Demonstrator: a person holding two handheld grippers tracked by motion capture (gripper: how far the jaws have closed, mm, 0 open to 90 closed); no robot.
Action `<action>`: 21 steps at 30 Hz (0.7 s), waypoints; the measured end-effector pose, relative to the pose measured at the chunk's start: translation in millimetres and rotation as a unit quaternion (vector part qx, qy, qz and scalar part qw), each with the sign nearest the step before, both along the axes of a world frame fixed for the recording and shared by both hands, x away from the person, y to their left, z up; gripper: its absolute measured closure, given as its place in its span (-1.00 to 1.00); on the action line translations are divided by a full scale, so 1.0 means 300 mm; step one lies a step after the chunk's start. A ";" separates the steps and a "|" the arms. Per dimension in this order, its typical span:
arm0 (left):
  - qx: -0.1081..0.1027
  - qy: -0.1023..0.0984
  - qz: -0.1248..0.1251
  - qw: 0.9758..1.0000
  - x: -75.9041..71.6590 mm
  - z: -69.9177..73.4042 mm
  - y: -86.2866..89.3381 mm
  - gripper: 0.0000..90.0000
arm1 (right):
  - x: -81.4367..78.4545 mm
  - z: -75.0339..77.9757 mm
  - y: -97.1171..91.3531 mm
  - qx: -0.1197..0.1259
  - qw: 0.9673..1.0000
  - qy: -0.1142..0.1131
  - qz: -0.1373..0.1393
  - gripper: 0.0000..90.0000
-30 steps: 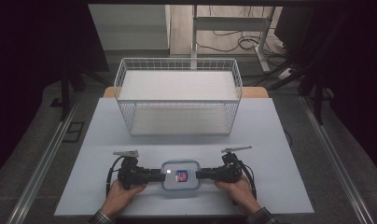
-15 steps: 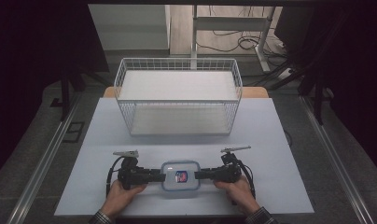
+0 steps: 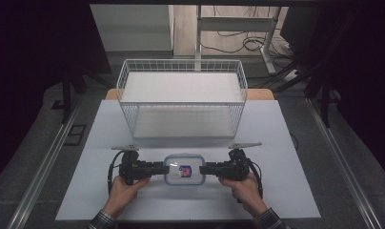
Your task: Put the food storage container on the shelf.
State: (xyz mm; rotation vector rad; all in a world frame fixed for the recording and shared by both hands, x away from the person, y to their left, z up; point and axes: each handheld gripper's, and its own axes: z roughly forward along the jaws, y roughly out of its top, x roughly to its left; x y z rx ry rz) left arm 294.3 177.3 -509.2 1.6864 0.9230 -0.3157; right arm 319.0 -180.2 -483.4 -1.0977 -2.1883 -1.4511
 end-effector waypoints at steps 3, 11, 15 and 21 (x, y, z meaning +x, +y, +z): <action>0.002 -0.006 0.005 1.000 0.007 0.028 0.000 0.30 | 0.011 0.024 0.001 0.003 1.000 -0.007 -0.001 0.30; 0.003 -0.025 0.016 1.000 0.038 0.117 0.003 0.31 | 0.050 0.107 0.009 0.007 0.999 -0.034 -0.007 0.29; 0.003 -0.035 0.021 0.999 0.054 0.168 0.004 0.31 | 0.071 0.155 0.012 0.011 0.999 -0.047 -0.007 0.29; 0.003 -0.043 0.027 0.999 0.092 0.235 0.007 0.30 | 0.108 0.218 0.015 0.020 0.998 -0.059 -0.012 0.29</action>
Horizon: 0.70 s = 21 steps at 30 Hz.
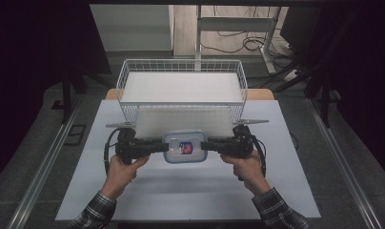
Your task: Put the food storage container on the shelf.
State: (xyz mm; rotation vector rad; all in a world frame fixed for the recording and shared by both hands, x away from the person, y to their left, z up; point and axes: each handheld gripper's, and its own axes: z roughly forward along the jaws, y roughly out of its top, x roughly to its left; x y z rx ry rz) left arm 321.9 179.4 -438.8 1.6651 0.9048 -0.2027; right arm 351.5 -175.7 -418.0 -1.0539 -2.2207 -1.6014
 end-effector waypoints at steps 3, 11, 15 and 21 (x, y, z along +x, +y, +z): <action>0.001 -0.002 0.004 1.000 0.023 0.031 0.002 0.30 | 0.022 0.028 0.004 0.001 1.000 -0.004 -0.002 0.29; 0.003 -0.013 0.017 1.000 0.084 0.134 0.021 0.30 | 0.083 0.109 0.021 0.012 1.000 -0.011 -0.007 0.29; 0.005 -0.022 0.026 0.999 0.113 0.192 0.032 0.29 | 0.120 0.158 0.037 0.017 1.000 -0.017 -0.007 0.29; 0.002 -0.032 0.034 0.999 0.169 0.267 0.045 0.29 | 0.174 0.235 0.054 0.020 0.999 -0.029 -0.012 0.29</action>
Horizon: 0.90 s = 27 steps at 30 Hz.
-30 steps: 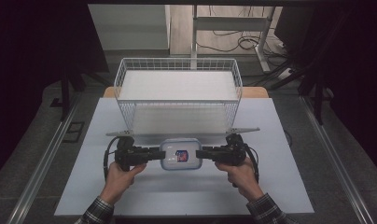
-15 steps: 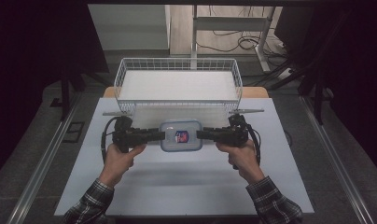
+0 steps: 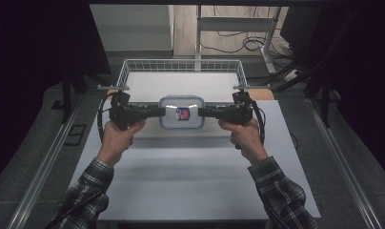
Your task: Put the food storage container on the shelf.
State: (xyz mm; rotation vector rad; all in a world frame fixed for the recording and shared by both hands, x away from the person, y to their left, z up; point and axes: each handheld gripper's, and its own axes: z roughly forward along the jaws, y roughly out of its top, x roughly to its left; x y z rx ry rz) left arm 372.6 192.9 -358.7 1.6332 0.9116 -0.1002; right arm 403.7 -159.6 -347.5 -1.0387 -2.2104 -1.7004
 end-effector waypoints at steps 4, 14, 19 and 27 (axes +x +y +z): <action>0.000 -0.004 0.005 1.000 0.044 0.046 0.006 0.28 | 0.044 0.050 0.011 -0.001 1.000 -0.005 -0.002 0.29; -0.006 -0.002 0.013 1.000 0.158 0.089 0.014 0.27 | 0.154 0.108 0.025 0.000 1.000 -0.005 -0.015 0.29; -0.013 0.006 0.017 1.000 0.207 0.083 0.010 0.27 | 0.208 0.113 0.023 0.000 1.000 0.001 -0.019 0.29; -0.013 0.017 0.021 1.000 0.254 0.046 0.003 0.27 | 0.261 0.078 0.018 0.005 0.999 0.017 -0.030 0.28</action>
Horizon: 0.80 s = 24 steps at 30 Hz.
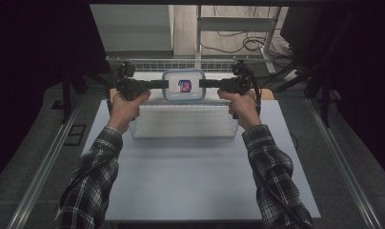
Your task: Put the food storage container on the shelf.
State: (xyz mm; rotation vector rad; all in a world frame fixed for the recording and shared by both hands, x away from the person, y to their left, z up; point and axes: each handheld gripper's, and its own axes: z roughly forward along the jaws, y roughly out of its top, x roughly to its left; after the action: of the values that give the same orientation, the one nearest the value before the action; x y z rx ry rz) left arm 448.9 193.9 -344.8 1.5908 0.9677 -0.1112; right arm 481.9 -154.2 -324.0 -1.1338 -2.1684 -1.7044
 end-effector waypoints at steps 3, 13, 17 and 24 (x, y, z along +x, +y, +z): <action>0.003 0.001 0.001 1.000 0.005 -0.009 -0.002 0.26 | 0.008 -0.012 0.001 -0.007 1.000 0.005 -0.001 0.27; 0.028 0.002 0.001 1.000 0.017 -0.010 -0.025 0.14 | 0.014 -0.028 0.006 -0.016 1.000 -0.001 -0.017 0.27; 0.011 0.011 0.000 1.000 0.029 -0.024 -0.017 0.10 | 0.007 -0.038 0.017 -0.035 0.999 -0.005 -0.022 0.25; 0.052 0.006 0.031 0.998 0.030 -0.011 -0.014 -0.16 | -0.006 -0.039 0.012 -0.035 0.999 -0.012 -0.032 0.24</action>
State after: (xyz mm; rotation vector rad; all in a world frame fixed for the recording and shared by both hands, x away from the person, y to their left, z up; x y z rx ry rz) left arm 457.8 189.6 -348.3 1.6557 1.0453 -0.0287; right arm 480.1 -150.5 -335.7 -1.2199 -2.2450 -1.6887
